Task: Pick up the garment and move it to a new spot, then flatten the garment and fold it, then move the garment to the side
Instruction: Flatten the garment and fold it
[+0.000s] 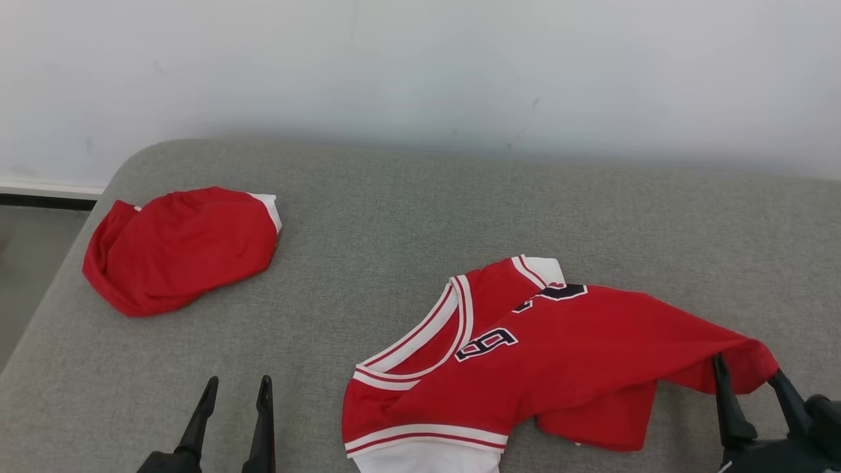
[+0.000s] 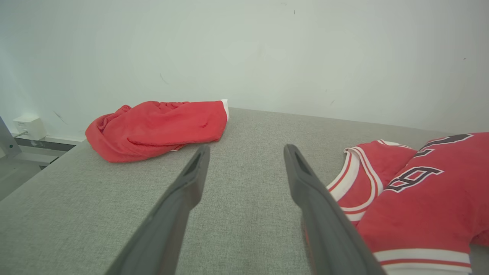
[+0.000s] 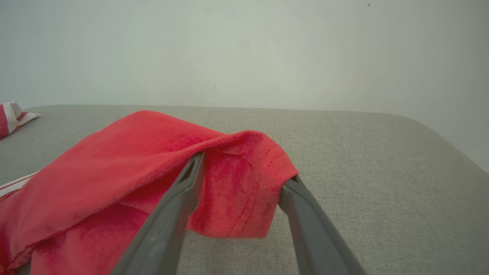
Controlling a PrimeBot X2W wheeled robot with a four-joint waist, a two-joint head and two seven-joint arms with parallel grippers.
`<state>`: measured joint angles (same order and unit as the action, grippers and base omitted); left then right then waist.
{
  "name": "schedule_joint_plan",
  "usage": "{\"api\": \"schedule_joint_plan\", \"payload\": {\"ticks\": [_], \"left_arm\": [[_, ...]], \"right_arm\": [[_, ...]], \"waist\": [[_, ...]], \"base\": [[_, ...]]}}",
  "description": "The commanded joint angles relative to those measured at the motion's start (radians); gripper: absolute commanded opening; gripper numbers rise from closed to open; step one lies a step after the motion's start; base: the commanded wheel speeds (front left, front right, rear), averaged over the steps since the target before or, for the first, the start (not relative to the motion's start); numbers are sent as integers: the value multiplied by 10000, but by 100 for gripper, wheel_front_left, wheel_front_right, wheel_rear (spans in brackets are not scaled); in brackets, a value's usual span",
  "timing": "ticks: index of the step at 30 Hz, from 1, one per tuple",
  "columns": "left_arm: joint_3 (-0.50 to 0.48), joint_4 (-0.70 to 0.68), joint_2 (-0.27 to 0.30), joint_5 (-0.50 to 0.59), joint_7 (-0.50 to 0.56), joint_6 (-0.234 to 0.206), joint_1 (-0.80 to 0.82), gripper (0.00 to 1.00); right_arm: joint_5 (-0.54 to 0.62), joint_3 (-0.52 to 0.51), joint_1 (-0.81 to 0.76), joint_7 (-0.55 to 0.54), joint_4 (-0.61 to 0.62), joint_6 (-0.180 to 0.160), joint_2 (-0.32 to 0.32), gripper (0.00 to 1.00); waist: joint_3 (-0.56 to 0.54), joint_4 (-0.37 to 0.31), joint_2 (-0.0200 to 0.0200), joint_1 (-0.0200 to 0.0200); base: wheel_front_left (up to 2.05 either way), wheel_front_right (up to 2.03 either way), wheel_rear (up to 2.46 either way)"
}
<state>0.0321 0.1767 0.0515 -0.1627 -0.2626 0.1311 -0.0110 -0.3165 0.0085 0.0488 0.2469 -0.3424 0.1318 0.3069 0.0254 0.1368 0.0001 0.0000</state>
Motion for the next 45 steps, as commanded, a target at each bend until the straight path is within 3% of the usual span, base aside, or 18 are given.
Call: {"api": "schedule_joint_plan", "payload": {"ticks": [1,11,17,25,31,39,45], "left_arm": [[-18,14,-15,-34,-34,-20,6,100],[-102,-105,-14,-49,-34,-50,-69,100],[-165,-109,-14,23,-34,-42,-31,100],[-262,-145,-16,101,-34,-29,-79,100],[-325,-185,-17,115,-34,-25,-102,100],[-489,-161,30,270,-34,-23,14,100],[-157,-57,649,217,-34,-21,955,100]], "right_arm": [[-37,-69,-174,41,-33,-22,6,100],[296,-1015,-559,182,741,-22,-98,100],[723,-1402,-755,175,2318,-22,-591,100],[1092,-1120,-1343,176,3794,-22,-1508,100],[969,-776,-1564,177,3877,-22,-1894,100],[866,-493,-1346,178,3609,-22,-1927,100],[744,-186,-986,178,3282,-22,-1850,100]], "waist": [[-9,-43,-1,0],[-59,-599,-1,0],[-102,-734,-1,0],[-187,-613,-1,0],[-143,-561,-1,0],[-42,-661,-1,0],[298,-1092,-1,0]], "base": [[0,0,0],[0,0,0],[0,0,0],[0,0,0],[0,0,0],[0,0,0],[0,0,0]]}}
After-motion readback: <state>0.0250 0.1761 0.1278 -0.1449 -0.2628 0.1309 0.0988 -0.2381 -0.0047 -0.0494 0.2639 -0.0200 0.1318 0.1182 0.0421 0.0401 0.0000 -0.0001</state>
